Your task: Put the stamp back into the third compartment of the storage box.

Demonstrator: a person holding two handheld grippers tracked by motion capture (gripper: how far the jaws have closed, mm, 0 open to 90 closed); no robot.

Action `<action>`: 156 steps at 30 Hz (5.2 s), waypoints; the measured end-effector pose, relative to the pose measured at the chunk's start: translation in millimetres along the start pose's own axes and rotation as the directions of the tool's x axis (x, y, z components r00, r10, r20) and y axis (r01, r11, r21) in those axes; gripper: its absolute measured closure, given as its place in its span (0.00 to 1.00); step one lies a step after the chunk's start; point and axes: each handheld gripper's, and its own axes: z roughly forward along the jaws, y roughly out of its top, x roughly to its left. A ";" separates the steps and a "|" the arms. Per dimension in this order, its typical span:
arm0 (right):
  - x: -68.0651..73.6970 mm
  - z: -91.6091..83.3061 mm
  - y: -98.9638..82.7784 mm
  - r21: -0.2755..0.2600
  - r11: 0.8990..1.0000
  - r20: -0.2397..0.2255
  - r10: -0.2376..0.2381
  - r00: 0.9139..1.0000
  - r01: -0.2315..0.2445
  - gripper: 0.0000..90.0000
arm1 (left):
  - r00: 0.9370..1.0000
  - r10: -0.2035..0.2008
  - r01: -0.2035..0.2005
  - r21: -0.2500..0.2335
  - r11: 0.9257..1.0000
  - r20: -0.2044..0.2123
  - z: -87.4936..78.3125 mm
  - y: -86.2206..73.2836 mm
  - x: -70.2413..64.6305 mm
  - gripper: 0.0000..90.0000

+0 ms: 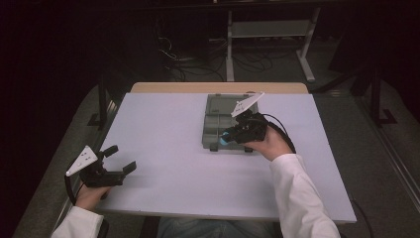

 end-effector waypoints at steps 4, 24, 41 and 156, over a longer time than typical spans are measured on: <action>-5.2 -1.8 2.9 0.000 1.000 0.007 0.002 1.000 -0.002 0.79 | 1.000 -0.004 0.004 -0.003 1.000 0.000 0.3 -0.2 -0.2 0.00; -37.5 0.7 5.2 0.010 0.998 0.041 0.070 0.997 -0.070 0.79 | 1.000 -0.006 0.006 -0.003 1.000 0.003 0.5 -0.2 -0.2 0.00; -62.0 2.9 4.2 0.021 0.993 0.077 0.115 0.990 -0.117 0.79 | 1.000 -0.006 0.006 -0.006 1.000 0.007 1.4 -0.3 -0.4 0.00; -63.9 -33.1 -78.8 -0.274 0.911 0.208 0.368 0.906 -0.308 0.00 | 1.000 -0.001 0.001 0.006 1.000 0.000 2.3 -0.7 -1.3 0.00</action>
